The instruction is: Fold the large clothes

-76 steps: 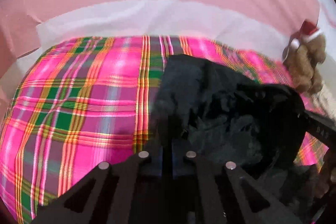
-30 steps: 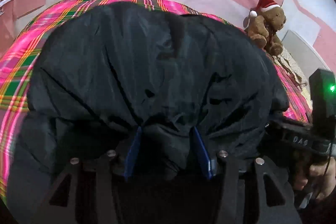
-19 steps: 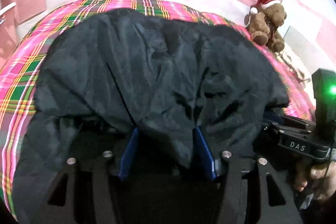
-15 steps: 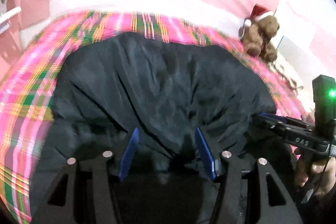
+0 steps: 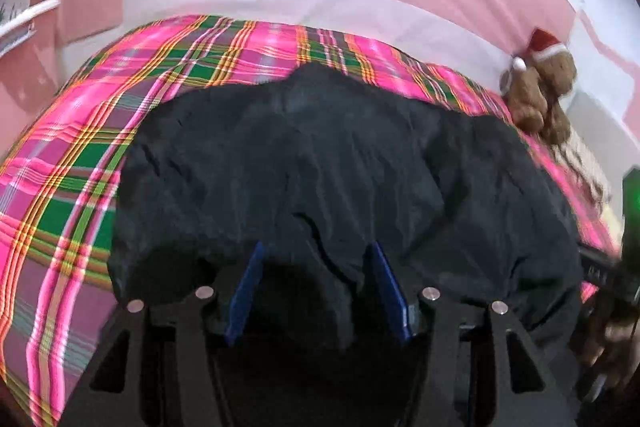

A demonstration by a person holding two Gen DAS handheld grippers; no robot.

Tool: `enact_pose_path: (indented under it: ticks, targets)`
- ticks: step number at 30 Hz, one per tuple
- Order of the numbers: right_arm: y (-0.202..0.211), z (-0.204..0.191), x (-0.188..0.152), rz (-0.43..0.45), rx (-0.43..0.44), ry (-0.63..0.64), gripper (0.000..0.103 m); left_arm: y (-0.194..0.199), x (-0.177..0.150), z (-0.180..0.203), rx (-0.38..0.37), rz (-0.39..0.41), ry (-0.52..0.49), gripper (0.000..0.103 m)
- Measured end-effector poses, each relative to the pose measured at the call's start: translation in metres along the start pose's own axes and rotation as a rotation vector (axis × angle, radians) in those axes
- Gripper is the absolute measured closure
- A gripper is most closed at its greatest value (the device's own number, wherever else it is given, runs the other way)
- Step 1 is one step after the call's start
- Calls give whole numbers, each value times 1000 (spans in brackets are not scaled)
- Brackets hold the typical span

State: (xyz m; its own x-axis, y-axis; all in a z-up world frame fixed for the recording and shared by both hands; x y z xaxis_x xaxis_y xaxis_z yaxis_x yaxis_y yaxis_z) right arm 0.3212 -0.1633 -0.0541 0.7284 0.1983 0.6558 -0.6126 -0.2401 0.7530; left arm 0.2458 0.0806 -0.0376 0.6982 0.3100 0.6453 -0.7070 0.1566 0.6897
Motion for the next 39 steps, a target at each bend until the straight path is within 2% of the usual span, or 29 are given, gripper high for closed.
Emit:
enact_pose_path:
  ticks: [3,7,9,11,12,14,16,17,19,21,26,30,33,36,39]
  targets:
    - [1,1,-11,-8,-13,13,65,2,-5,-1,-10,0,-2,46]
    - [23,5,-6,-27,-5,-56,65,22,2,2,-7,-19,32,47]
    - [48,-4,0,36,2,-45,65,43,5,10,-75,10,41,47]
    - [72,-22,4,106,42,-9,65,59,2,25,-121,40,6,47]
    - [75,-29,4,114,63,5,65,61,-1,32,-142,38,-12,47]
    - [70,-44,3,101,117,39,65,53,-8,42,-168,8,-36,47]
    - [49,-54,-3,48,101,76,65,31,-18,45,-138,-58,-45,47]
    - [28,-53,-9,-12,89,72,65,18,-24,44,-125,-97,-37,47]
    - [2,-43,-20,-62,86,48,65,2,-35,43,-103,-110,-51,47]
    - [-8,-40,-27,-52,88,43,65,0,-40,47,-88,-104,-66,47]
    - [-13,-46,-29,-51,29,84,66,-7,-44,49,-73,-103,-77,47]
    - [-8,-49,-29,-50,21,88,65,-5,-41,51,-70,-108,-79,47]
    - [9,-50,-26,-52,24,67,65,12,-34,50,-92,-118,-56,47]
    - [42,-45,-15,31,36,52,65,42,-20,50,-159,-62,-62,47]
    - [59,-33,12,102,21,37,65,56,9,51,-161,19,-75,47]
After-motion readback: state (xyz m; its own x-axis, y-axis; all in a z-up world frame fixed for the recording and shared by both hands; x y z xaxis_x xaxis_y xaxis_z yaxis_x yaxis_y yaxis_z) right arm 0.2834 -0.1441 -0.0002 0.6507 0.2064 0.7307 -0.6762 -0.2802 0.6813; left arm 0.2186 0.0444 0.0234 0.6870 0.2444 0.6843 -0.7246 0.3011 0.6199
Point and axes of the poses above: each gripper's, at about its wrist camera, not at the fingertips, and y roughly against the way its jaws point, z to its right, x to its top, the point moved 2 cm from there along -y, roughly the way its jaws point, and after that the axes turned 10 degrees about y, right-handed, at the moved point
